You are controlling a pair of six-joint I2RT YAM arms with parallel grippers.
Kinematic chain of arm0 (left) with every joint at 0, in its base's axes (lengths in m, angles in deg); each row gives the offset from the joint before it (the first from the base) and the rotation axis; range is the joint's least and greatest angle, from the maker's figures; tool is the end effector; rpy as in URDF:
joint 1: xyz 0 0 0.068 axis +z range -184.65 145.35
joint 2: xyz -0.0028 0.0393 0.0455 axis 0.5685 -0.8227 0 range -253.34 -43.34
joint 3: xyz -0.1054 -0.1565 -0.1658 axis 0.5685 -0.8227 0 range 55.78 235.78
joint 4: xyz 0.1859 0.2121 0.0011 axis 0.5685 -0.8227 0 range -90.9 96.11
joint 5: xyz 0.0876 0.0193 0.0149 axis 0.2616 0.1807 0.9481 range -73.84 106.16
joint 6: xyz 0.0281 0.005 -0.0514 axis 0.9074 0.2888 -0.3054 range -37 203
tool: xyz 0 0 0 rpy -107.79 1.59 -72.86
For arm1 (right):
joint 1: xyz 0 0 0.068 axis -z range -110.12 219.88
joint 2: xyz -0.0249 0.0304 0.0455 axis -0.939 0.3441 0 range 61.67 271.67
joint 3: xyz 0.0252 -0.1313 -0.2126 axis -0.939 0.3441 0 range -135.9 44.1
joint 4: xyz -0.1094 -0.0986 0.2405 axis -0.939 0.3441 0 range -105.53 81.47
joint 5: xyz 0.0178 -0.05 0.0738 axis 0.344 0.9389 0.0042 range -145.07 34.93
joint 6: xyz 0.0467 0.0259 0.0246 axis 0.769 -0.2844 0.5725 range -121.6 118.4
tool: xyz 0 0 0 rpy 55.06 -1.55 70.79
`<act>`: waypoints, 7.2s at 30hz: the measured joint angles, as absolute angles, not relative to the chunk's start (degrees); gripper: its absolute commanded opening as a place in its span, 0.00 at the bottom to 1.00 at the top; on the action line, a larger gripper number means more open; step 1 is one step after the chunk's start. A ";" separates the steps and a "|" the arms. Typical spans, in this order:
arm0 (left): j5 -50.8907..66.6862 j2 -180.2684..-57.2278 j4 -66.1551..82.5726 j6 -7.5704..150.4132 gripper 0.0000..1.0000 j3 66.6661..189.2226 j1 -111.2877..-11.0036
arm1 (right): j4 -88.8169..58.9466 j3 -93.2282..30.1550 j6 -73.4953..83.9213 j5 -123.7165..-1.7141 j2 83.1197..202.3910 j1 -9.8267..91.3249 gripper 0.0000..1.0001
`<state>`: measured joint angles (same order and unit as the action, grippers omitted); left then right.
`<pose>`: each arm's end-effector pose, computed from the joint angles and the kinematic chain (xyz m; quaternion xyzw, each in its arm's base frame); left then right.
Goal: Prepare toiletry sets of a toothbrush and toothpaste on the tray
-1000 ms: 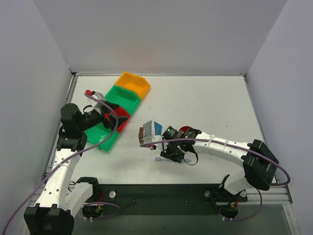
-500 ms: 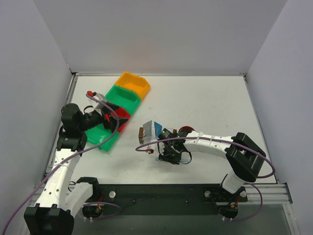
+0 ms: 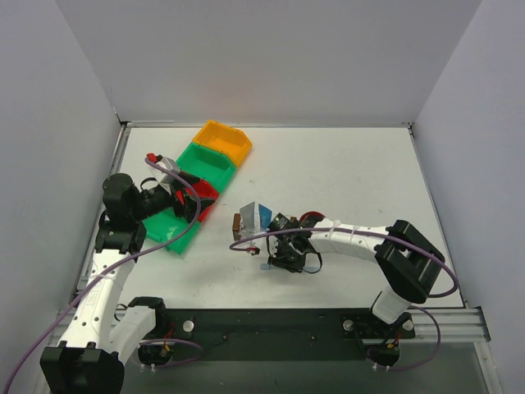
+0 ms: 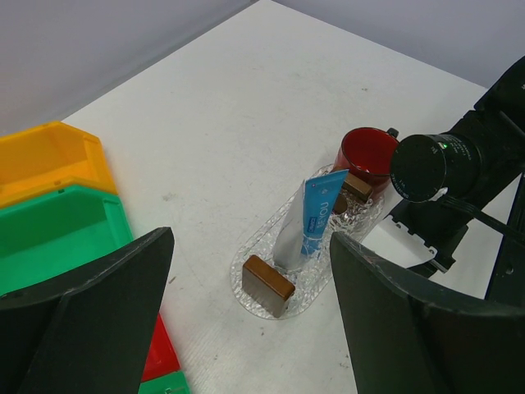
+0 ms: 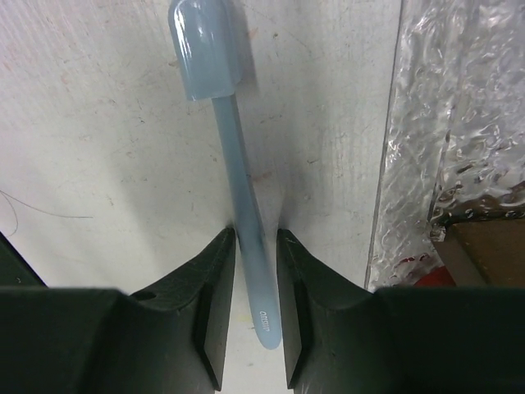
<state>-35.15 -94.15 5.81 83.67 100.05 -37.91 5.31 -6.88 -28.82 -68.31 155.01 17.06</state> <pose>0.2370 -0.0469 0.3180 0.3103 0.6640 -0.3372 0.5908 0.1879 0.2637 0.1161 -0.6418 0.7229 0.1603 0.1997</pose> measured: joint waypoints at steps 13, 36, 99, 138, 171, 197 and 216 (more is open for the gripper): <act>-35.13 -94.15 5.81 83.82 0.88 100.05 -37.91 | 4.83 -6.45 -27.38 -66.76 154.51 16.42 0.00; -38.21 -95.88 15.80 72.80 0.88 99.61 -37.80 | 14.80 -21.92 -22.84 -76.57 136.31 21.98 0.00; -38.82 -116.60 43.91 48.17 0.00 110.56 -60.10 | 3.63 -35.76 -7.65 -82.47 134.34 27.53 0.41; -15.26 -124.97 17.50 89.72 0.00 109.31 -75.49 | 6.38 -11.45 -11.36 -75.48 111.69 50.89 0.40; -15.26 -124.99 23.95 88.02 0.00 107.04 -75.49 | 4.13 -8.83 -10.66 -78.08 112.11 51.96 0.39; -12.97 -126.47 32.02 85.44 0.00 101.51 -75.49 | 3.91 -8.37 -10.71 -78.60 112.74 52.29 0.39; -12.33 -127.85 33.79 84.72 0.00 101.18 -75.49 | 3.61 -8.04 -10.84 -78.93 112.98 52.29 0.39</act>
